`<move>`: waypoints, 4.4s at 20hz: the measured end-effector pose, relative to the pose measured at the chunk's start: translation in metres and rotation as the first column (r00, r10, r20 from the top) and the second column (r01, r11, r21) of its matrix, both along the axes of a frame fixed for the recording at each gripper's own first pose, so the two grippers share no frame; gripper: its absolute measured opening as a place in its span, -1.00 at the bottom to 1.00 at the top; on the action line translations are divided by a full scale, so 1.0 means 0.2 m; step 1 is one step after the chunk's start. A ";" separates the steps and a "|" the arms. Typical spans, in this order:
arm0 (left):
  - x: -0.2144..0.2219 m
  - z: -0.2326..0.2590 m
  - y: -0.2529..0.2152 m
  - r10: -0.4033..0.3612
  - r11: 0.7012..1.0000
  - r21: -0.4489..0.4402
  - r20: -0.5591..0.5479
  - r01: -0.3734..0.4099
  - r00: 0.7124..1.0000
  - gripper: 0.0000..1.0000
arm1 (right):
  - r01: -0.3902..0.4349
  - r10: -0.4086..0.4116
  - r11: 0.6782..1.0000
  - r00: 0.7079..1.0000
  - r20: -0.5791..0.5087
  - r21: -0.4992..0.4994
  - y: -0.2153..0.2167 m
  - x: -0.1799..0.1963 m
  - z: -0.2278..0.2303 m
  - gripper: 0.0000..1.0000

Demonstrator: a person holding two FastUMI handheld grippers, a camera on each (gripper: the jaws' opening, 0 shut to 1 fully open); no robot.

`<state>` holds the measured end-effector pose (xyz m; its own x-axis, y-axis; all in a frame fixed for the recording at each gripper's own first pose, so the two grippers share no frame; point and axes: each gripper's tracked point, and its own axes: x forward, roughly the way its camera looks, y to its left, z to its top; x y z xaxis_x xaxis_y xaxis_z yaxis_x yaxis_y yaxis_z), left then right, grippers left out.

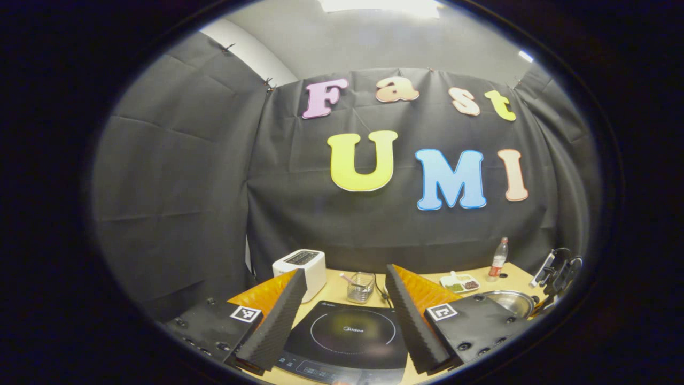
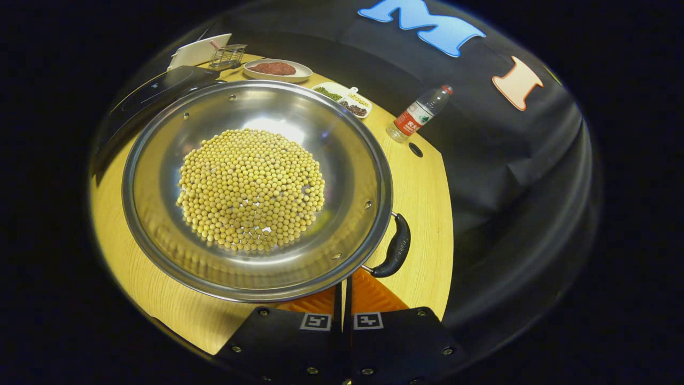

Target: First push the handle of the pot to place it horizontally, then grasp the pot with both hands and set it on the induction cooktop.

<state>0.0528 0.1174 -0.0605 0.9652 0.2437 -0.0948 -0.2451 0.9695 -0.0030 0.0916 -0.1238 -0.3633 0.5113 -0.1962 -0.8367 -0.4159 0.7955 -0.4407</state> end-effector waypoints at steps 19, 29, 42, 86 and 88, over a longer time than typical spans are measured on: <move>0.37 -0.15 -0.03 -0.128 0.992 -0.029 -0.032 0.127 0.991 0.99 | 0.113 -0.113 0.994 0.988 0.101 0.010 0.09 0.18 0.08 0.05; 0.71 -0.37 -0.33 -0.321 0.941 -0.147 -0.101 0.305 0.942 0.96 | 0.366 -0.465 0.853 0.857 0.223 0.371 0.12 0.15 0.42 0.94; 0.93 -1.05 -0.85 -0.413 0.908 -0.260 -0.430 0.328 0.803 0.95 | 0.388 -0.513 0.706 0.857 0.051 0.592 0.18 0.45 0.26 0.95; 0.83 -1.27 -0.85 -0.268 0.959 -0.240 -0.593 0.151 0.759 0.29 | 0.322 -0.388 0.782 0.922 0.013 0.533 0.36 0.46 0.26 -0.11; 0.79 -1.25 -0.77 -0.266 0.960 -0.237 -0.596 0.151 0.758 0.29 | 0.321 -0.386 0.781 0.922 0.012 0.536 0.44 0.44 0.28 -0.11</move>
